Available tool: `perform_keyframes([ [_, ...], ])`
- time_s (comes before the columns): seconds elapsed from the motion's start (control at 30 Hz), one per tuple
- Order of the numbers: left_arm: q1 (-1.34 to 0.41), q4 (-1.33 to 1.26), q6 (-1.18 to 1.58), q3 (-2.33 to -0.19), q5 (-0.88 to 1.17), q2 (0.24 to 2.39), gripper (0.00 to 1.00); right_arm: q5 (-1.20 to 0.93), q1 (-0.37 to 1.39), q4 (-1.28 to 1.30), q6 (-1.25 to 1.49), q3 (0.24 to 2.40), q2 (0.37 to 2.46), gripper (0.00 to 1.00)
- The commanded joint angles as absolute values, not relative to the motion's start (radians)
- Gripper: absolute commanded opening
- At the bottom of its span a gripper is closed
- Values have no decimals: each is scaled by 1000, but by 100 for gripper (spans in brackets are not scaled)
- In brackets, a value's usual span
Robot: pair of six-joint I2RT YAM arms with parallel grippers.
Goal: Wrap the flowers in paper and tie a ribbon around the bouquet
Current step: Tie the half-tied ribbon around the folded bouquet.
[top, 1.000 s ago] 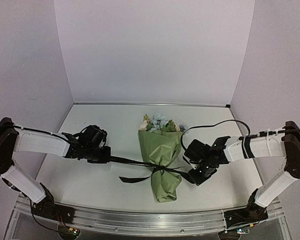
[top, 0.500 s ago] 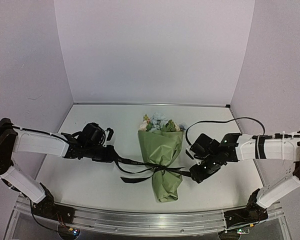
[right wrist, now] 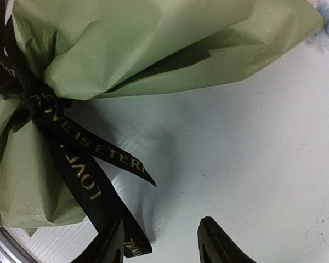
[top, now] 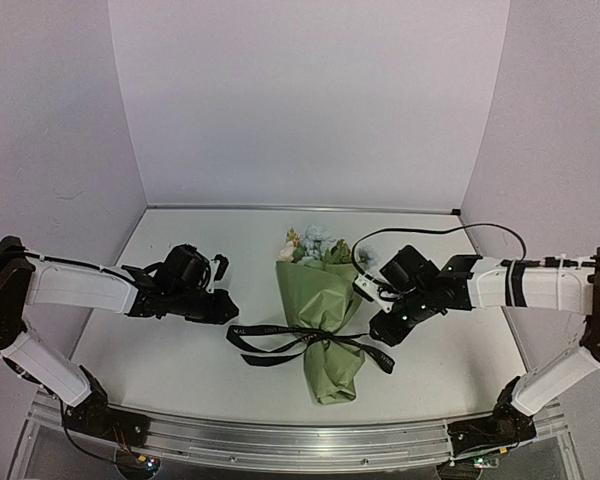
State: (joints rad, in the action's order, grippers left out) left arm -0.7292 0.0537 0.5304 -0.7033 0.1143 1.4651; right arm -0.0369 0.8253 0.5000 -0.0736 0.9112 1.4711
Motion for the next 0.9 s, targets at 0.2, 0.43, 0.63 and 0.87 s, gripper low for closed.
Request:
perform_keyframes([
  [0.2,-724,98,522,-743,130,1423,14,-32,827,343,-365,918,1579,49],
  [0.43,-724,112,533,-748,132,1412,15,-91,827,336,-359,950,1636,43],
  [0.63,-724,159,558,-757,123,1401,22,-94,827,329,-324,949,1653,30],
  [0.87,-724,177,612,-762,142,1427,27,-109,828,331,-266,954,1644,6],
])
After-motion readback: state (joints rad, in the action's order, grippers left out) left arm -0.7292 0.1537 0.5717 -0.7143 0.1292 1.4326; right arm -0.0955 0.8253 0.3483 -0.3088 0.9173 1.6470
